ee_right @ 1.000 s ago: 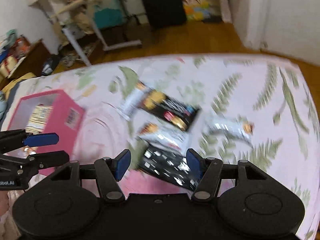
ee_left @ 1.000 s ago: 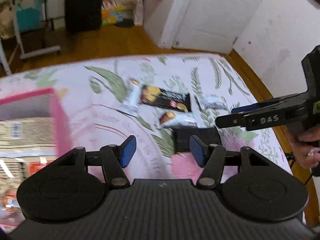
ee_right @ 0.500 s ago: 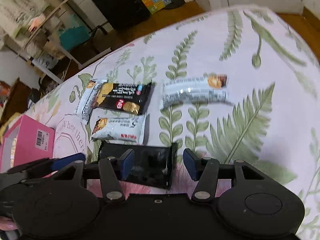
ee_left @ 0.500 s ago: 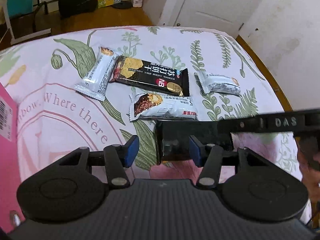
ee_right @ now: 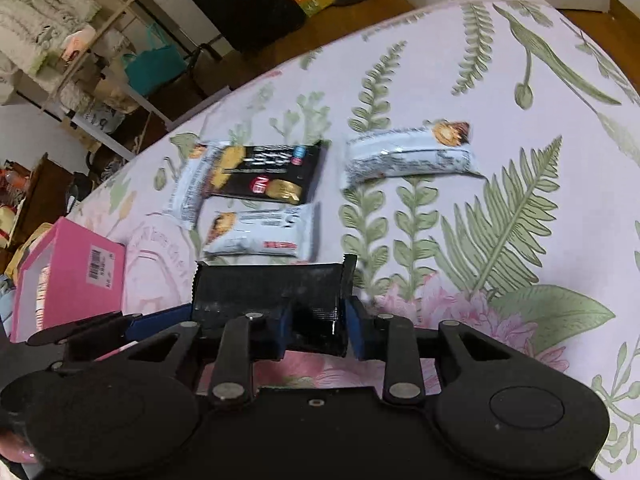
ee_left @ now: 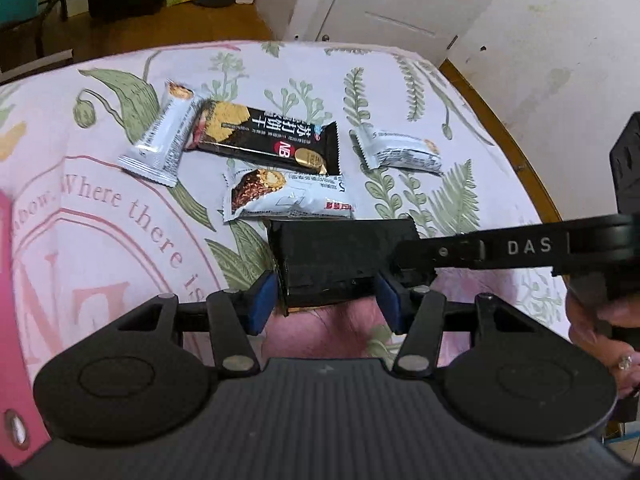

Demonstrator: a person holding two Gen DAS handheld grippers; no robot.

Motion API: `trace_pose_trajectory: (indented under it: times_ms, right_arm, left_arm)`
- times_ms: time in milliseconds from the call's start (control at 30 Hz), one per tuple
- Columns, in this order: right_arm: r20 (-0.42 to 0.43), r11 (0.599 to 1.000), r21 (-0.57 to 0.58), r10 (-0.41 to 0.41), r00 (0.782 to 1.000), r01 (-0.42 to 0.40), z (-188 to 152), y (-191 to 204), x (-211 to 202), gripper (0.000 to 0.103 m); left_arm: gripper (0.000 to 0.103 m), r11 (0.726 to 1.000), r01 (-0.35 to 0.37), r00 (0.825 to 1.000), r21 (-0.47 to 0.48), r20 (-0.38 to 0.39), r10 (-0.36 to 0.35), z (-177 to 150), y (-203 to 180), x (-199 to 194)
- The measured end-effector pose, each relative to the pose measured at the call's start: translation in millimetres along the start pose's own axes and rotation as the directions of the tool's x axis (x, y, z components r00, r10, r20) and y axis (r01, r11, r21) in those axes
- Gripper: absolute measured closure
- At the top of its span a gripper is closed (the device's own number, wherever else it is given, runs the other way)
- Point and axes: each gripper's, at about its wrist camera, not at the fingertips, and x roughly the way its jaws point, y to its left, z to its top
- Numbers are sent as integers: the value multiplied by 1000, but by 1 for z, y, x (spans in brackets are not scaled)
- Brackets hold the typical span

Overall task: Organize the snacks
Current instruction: 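Carry the black bar into the pink box and open the right gripper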

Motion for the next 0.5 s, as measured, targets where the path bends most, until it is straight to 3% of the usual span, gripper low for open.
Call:
trace_pose_trajectory:
  times_ms: [167, 500]
  right_arm:
    - [-17, 1000, -21, -19, 1000, 19, -4, 21, -6, 55]
    - [-83, 993, -115, -35, 996, 26, -26, 59, -26, 53]
  left_arm:
    - [50, 1000, -9, 1000, -24, -11, 8, -6, -3, -19]
    - [50, 997, -45, 998, -68, -49, 42, -26, -10, -63]
